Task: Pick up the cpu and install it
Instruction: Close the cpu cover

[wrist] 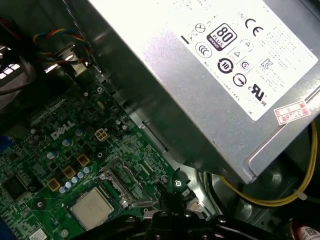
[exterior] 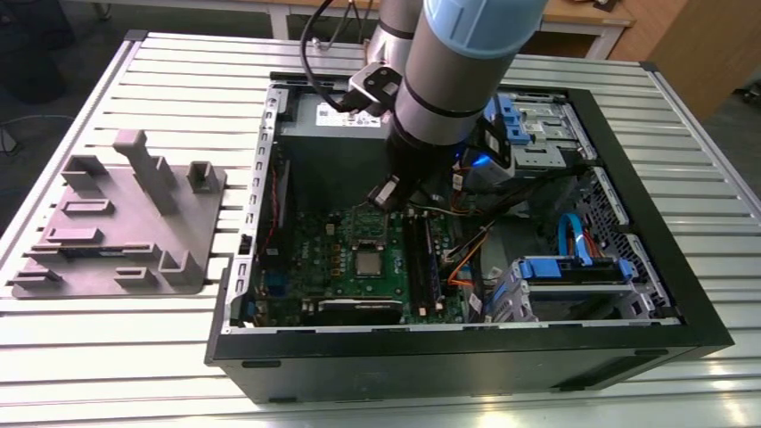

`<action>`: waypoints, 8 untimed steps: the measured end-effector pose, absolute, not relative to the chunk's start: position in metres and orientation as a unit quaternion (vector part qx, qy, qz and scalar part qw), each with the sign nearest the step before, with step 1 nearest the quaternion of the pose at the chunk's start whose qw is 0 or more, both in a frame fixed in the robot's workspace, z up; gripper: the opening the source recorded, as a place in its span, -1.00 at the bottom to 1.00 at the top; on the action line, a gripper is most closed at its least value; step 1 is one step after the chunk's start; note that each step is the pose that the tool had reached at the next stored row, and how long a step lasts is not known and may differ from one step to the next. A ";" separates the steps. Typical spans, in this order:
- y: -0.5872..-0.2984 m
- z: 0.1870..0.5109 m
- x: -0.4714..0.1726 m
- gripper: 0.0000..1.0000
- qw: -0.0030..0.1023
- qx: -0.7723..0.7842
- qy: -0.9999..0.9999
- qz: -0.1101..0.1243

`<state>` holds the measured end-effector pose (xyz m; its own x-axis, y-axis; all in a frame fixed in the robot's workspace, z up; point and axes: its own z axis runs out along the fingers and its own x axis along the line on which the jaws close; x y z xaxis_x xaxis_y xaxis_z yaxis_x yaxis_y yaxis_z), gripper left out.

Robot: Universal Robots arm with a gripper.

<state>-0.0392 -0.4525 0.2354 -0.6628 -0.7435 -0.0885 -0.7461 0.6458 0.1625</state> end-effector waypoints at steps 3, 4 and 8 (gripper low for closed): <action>-0.453 0.236 -0.039 -0.80 0.006 -0.411 0.907 0.091; -0.453 0.237 -0.039 -0.80 0.006 -0.412 0.907 0.090; -0.453 0.237 -0.039 -0.80 0.005 -0.416 0.905 0.090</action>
<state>-0.0394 -0.4526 0.2367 -0.6531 -0.7526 -0.0840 -0.7544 0.6369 0.1587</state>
